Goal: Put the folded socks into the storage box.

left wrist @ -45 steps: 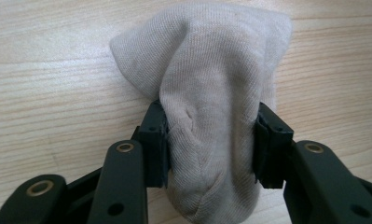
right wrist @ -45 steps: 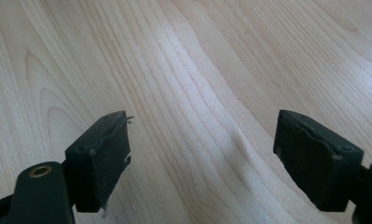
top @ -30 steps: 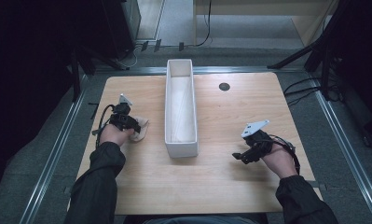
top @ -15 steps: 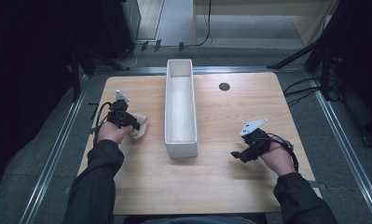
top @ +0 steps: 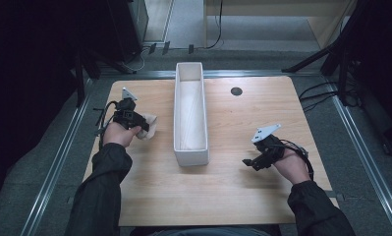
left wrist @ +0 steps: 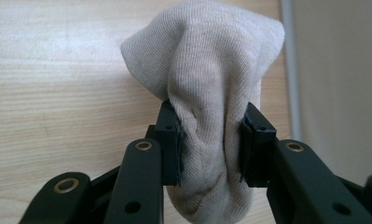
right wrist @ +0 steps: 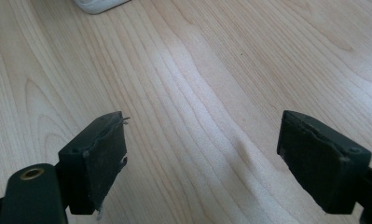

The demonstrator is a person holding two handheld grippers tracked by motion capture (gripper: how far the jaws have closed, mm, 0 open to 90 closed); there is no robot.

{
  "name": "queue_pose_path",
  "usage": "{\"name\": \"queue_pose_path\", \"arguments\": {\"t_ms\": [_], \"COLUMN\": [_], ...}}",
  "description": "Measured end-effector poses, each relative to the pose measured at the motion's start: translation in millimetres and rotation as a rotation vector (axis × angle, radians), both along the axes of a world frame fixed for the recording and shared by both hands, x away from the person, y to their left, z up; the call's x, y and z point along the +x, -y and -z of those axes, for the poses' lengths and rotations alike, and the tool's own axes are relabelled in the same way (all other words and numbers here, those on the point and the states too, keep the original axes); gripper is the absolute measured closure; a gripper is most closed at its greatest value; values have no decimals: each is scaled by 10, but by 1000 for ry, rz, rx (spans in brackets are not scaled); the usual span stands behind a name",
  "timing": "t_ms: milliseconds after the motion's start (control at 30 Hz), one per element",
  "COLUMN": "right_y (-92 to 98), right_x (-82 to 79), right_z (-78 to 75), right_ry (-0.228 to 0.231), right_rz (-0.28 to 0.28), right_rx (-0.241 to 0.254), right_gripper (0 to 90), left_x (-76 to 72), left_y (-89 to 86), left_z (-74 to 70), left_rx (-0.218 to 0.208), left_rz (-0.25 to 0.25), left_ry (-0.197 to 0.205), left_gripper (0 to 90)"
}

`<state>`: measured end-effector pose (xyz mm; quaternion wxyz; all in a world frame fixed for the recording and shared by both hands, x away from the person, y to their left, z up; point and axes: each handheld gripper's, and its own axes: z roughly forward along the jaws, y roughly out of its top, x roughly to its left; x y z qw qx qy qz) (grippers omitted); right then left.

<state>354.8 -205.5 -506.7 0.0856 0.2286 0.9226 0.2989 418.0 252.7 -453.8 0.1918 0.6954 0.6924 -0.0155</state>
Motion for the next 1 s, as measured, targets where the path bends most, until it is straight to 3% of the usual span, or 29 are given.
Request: {"name": "queue_pose_path", "arguments": {"t_ms": [167,233,600,733,1000], "right_y": [3,2,3,1,10], "right_x": [5,4,-1,8,5], "right_z": [2,4,6,16,9], "right_ry": [-2,-4,-7,-12,-15], "right_rz": [1,0,-2,-5,2], "right_rx": [-3,-4,-8,-12,-9], "right_gripper": [155,155,154,155,155], "left_x": [54,62,64,75,82], "left_y": [97,148,329,499,768], "left_z": [-107,-183,-438,-596,-671], "left_rx": [2,-8,-28,-47,-54], "left_rz": [17,30,59,94,136], "left_ry": [4,32,40,55,51], "left_gripper": [654,654,654,654,654]}}
